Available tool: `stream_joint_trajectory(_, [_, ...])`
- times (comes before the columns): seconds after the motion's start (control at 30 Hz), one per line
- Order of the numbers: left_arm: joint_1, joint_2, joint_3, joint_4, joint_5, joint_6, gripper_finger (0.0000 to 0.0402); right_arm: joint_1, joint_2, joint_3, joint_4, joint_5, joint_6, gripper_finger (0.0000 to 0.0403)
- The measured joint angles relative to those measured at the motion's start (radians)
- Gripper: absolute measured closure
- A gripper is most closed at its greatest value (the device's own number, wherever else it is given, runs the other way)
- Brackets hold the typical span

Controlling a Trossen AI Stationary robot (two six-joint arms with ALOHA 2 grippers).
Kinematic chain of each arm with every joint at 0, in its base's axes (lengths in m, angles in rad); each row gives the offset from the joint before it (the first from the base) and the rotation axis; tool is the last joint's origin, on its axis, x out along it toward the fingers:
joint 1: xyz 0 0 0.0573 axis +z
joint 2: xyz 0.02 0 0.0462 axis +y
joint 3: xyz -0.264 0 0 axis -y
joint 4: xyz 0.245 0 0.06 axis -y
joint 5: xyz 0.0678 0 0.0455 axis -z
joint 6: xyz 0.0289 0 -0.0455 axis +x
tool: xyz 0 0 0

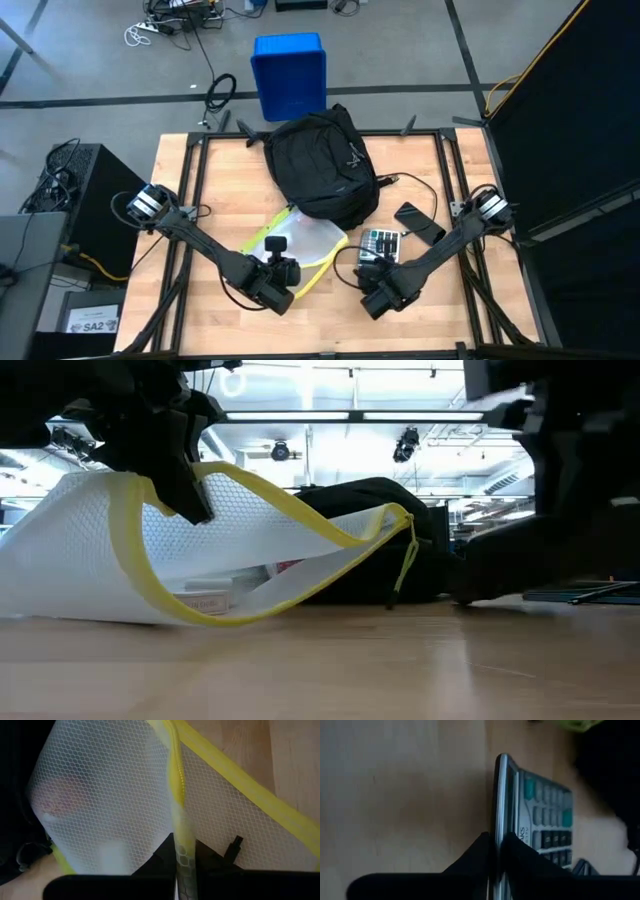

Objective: Unpack backpack
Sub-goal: Remove the calculator from the yellow zip bag, then remove the pen from the yellow zip bag

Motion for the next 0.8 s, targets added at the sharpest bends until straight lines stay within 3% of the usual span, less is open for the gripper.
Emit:
stream_joint_trajectory(0.27, [0.000, 0.000, 0.000, 0.000, -0.001, -0.003, 0.0402, 0.005, 0.001, 0.000, 0.013, 0.000, 0.022, 0.0263])
stream_joint_trajectory(0.47, [0.000, 0.000, 0.000, 0.000, -0.038, -0.016, 0.0402, 0.038, 0.001, 0.000, 0.159, 0.043, -0.028, 0.0229])
stream_joint_trajectory(0.67, [0.004, 0.000, 0.000, 0.015, -0.086, -0.044, 0.0402, 0.063, 0.000, -0.001, 0.509, 0.228, -0.130, 0.0236])
stream_joint_trajectory(0.8, [0.009, 0.000, 0.000, 0.041, -0.105, -0.044, 0.0402, 0.033, -0.001, -0.043, 0.864, 0.231, -0.313, 0.0248])
